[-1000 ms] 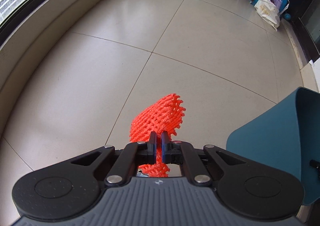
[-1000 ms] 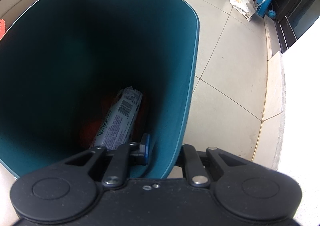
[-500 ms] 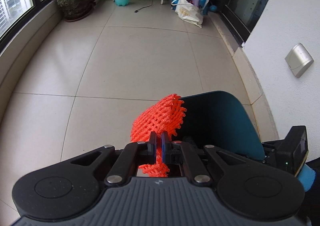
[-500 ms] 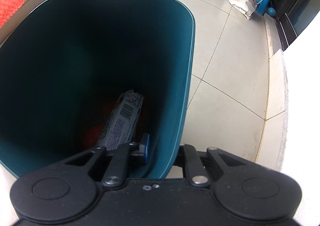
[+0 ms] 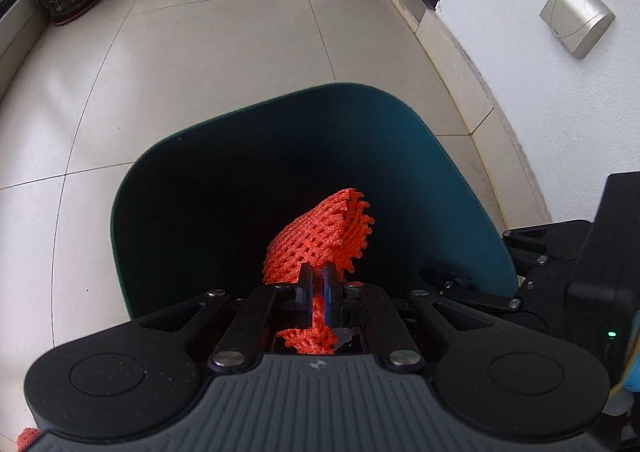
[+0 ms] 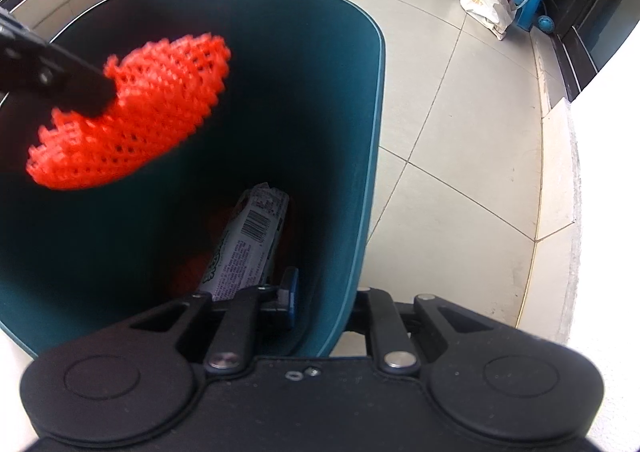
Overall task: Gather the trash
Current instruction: 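Lift the foam net with the left gripper over the wastebasket and release it, then move the left gripper back to the pile and grasp the clear plastic snack bag, then carry the clear bag over the wastebasket with the left gripper and release it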
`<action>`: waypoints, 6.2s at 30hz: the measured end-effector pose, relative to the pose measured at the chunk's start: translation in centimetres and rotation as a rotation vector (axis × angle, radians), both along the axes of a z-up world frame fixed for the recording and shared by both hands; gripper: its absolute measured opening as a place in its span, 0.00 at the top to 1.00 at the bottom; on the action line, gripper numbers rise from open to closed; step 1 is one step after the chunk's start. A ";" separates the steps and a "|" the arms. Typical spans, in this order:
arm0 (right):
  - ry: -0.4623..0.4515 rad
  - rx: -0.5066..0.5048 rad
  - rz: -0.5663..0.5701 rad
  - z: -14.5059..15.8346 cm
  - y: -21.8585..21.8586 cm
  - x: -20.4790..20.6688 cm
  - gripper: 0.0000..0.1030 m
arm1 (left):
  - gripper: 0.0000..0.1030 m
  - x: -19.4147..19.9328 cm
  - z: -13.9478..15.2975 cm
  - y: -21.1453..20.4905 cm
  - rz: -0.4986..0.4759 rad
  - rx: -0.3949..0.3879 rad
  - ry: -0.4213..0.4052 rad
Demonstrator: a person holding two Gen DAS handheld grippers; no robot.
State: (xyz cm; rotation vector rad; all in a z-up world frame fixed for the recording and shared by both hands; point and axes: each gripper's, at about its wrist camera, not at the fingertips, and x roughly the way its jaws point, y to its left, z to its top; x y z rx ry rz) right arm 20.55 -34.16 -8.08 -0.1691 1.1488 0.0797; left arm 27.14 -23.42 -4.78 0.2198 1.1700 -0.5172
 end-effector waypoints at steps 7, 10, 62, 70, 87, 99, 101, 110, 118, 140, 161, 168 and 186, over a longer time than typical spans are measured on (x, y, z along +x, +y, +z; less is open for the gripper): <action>-0.002 0.002 0.004 0.0 0.1 -0.1 0.86 | 0.96 0.7 -5.4 -1.3 0.003 0.101 0.069; -0.002 0.002 0.005 0.0 0.1 -0.1 0.86 | 0.96 0.9 -6.3 -1.2 0.012 0.103 0.080; 0.012 -0.043 0.036 -0.1 1.4 0.1 0.86 | 0.16 -0.2 0.4 21.8 0.394 0.105 -0.117; 0.022 -0.052 0.029 -0.2 1.7 0.5 0.87 | 0.16 2.0 -5.1 28.1 0.538 0.064 0.011; 0.026 -0.056 0.029 -0.7 1.8 0.4 0.87 | 0.16 0.7 -19.9 31.4 0.599 0.115 0.319; 0.024 -0.052 0.038 -0.6 1.3 -0.4 0.86 | 0.53 1.0 -22.0 29.7 0.601 0.216 0.316; 0.024 -0.052 0.038 -0.6 1.3 -0.4 0.86 | 0.66 1.1 -21.9 29.8 0.602 0.223 0.314; 0.023 -0.050 0.035 -0.6 1.2 -0.5 0.86 | 0.95 1.1 -18.1 30.0 0.551 0.209 0.253; 0.019 -0.045 0.035 -0.5 1.0 -0.6 0.86 | 0.96 -0.3 -11.8 29.3 0.478 0.209 0.172; 0.021 -0.032 0.017 -0.2 1.0 0.2 0.86 | 0.96 0.5 7.9 17.4 0.235 0.030 -0.060; 0.029 0.001 -0.048 0.5 1.2 0.3 0.94 | 0.96 0.6 2.1 1.4 -0.011 0.047 0.034; 0.032 0.010 -0.052 0.5 0.9 0.4 0.94 | 0.96 1.3 -3.4 -1.0 -0.027 0.121 0.110; 0.042 0.004 -0.061 0.2 1.0 0.4 0.94 | 0.82 1.9 -7.2 -1.3 -0.009 0.104 0.178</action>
